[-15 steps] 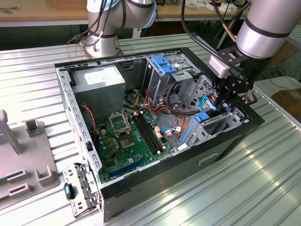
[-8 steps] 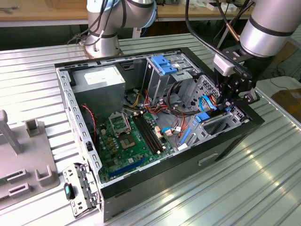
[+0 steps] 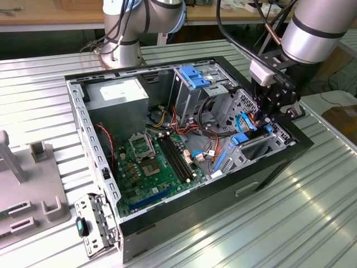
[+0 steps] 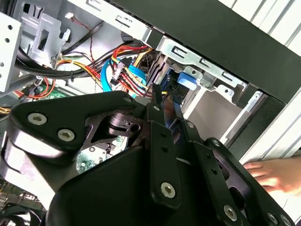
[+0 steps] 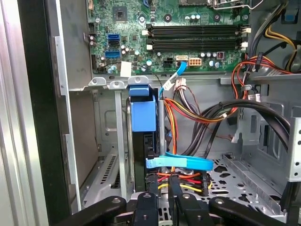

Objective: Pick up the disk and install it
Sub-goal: 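Insert the second disk wire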

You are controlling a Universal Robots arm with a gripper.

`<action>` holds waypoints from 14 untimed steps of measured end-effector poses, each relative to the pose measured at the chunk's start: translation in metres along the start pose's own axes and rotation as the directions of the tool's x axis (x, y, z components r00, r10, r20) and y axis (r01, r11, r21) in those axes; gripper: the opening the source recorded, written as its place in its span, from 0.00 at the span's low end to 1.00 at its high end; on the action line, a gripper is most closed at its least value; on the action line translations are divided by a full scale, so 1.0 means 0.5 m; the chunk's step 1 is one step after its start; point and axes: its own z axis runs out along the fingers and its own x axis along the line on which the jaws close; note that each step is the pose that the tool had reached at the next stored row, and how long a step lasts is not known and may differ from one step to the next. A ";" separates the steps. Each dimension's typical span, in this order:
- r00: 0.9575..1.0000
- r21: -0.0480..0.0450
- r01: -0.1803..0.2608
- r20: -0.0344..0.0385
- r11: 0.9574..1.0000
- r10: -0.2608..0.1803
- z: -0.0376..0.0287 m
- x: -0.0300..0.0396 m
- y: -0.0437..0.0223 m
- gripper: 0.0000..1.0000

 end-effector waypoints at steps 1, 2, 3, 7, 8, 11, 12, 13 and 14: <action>1.000 0.000 0.000 0.000 1.000 0.000 0.000 0.000 0.001 0.24; 1.000 0.000 0.000 0.000 1.000 0.000 0.000 0.000 0.001 0.24; 1.000 0.000 0.000 0.000 1.000 0.000 0.000 0.000 0.002 0.24; 1.000 0.000 0.000 0.000 1.000 0.000 0.005 0.000 0.002 0.24; 1.000 0.000 0.000 0.000 1.000 0.000 0.006 0.000 -0.001 0.24; 1.000 0.000 0.000 0.000 1.000 0.000 0.009 0.000 -0.003 0.24; 1.000 0.000 0.000 0.000 1.000 0.000 0.010 0.000 -0.003 0.24; 1.000 0.000 0.000 0.000 1.000 0.000 0.010 0.000 -0.003 0.24; 1.000 0.000 0.000 0.000 1.000 0.000 0.011 0.000 -0.003 0.24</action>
